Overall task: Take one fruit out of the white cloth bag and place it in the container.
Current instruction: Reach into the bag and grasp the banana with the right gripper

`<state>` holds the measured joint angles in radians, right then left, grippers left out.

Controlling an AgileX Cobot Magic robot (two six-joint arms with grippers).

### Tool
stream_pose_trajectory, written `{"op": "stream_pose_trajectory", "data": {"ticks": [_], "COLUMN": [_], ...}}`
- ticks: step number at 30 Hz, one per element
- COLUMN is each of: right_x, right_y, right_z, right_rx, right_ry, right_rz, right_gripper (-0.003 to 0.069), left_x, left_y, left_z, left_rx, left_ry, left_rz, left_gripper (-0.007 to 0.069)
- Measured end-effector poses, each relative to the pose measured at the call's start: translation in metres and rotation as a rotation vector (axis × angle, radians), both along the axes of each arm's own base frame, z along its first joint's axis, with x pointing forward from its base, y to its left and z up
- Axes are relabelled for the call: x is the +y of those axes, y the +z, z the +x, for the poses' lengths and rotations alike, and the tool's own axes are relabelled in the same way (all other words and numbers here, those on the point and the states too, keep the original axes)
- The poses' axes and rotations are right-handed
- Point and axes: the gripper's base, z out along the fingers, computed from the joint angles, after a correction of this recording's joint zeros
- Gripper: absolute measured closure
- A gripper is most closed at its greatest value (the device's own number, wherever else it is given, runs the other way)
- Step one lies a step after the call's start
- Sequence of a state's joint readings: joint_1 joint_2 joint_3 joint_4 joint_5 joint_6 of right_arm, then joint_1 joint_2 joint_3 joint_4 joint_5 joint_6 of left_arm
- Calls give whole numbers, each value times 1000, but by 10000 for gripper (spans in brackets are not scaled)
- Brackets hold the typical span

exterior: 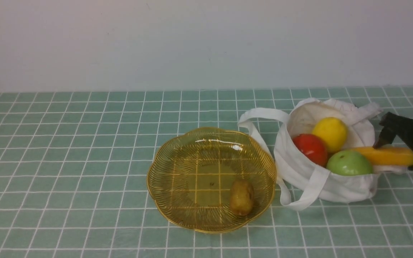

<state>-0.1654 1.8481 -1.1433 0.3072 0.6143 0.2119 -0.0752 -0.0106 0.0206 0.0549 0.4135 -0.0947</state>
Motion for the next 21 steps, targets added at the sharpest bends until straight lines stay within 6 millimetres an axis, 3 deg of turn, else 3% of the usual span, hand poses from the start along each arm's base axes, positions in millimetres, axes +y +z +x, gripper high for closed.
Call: {"op": "stream_pose_trajectory", "data": {"ticks": [2, 4, 6, 8, 13, 21], "right_x": [0, 1, 1, 2, 3, 5], "right_y": [1, 1, 2, 3, 21, 86], "right_z": [1, 1, 3, 3, -2, -21], "right_rx": [-6, -12, -28, -35, -64, -247], "right_ry": [7, 23, 29, 27, 63, 82], "right_rz": [2, -2, 4, 8, -11, -79], "right_gripper": [85, 165, 289, 344, 346, 349], "left_x": [0, 0, 0, 0, 0, 0], "left_y": [0, 0, 0, 0, 0, 0], "left_z": [0, 0, 0, 0, 0, 0], "left_rx": [0, 0, 0, 0, 0, 0], "left_ry": [0, 0, 0, 0, 0, 0], "left_rz": [0, 0, 0, 0, 0, 0], "left_gripper": [632, 632, 632, 632, 632, 632]}}
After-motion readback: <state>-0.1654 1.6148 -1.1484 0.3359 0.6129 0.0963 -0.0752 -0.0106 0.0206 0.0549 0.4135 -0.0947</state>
